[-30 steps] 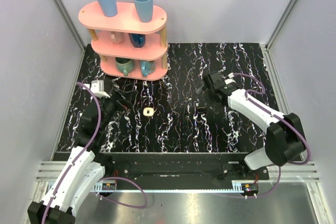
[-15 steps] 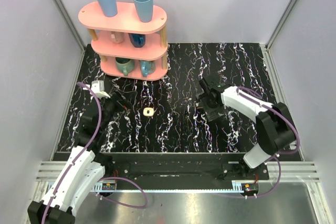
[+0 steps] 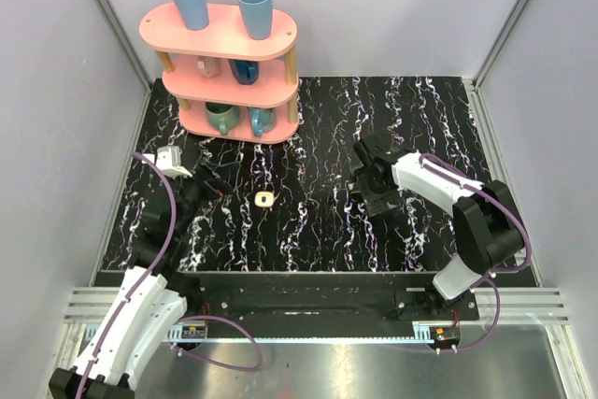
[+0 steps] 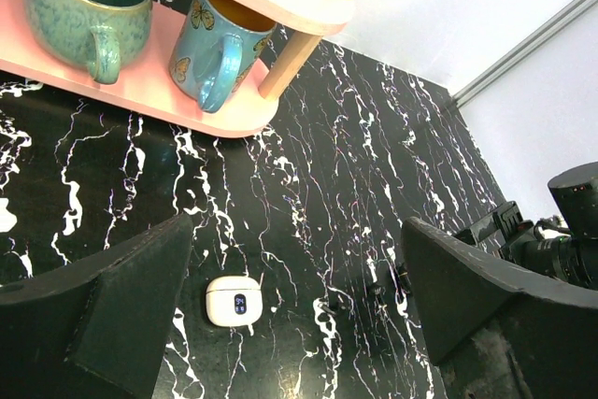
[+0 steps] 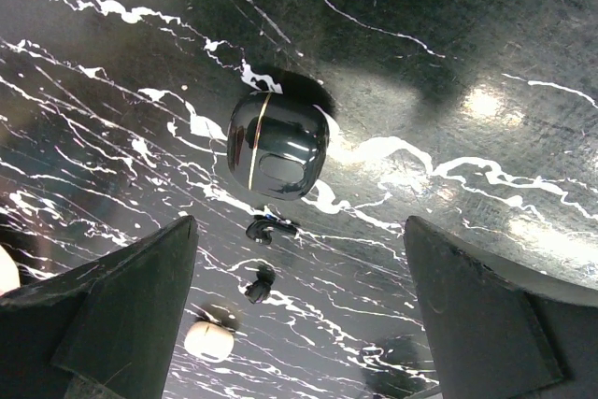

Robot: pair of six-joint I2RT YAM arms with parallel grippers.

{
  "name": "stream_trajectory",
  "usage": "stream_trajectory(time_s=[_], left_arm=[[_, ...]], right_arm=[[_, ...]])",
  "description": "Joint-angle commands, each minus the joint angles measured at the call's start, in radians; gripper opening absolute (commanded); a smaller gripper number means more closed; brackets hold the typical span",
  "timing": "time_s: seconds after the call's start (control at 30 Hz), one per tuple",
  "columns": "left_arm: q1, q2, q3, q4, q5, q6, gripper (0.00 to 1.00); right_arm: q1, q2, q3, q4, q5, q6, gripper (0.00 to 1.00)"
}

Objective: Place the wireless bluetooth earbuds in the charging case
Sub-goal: Pick up the charging case at the center of the board.

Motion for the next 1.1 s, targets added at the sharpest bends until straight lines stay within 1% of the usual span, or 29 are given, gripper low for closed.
stream_trajectory(time_s=[0.0,0.2,0.4,0.63,0.83,1.07], left_arm=[[0.006,-0.005,0.03,-0.002,-0.018,0.01,0.99],[0.006,-0.015,0.022,-0.003,-0.017,0.009,0.99],[0.006,-0.001,0.024,0.008,-0.013,0.006,0.99],[0.006,-0.007,0.016,0.009,-0.004,0.003,0.99],[0.004,-0.009,0.005,0.018,-0.003,0.0,0.99],[0.006,-0.022,-0.001,0.018,-0.007,-0.007,0.99]], right_arm=[[-0.005,-0.028,-0.009,-0.017,0.037,0.059,1.0],[-0.005,0.0,0.02,-0.026,0.037,0.007,1.0],[-0.005,0.035,0.014,-0.024,0.018,0.04,1.0],[-0.028,0.106,0.08,-0.026,0.018,-0.009,0.99],[-0.04,0.118,0.088,-0.026,0.047,-0.001,0.99],[-0.08,0.152,0.097,-0.032,0.035,0.008,0.97]])
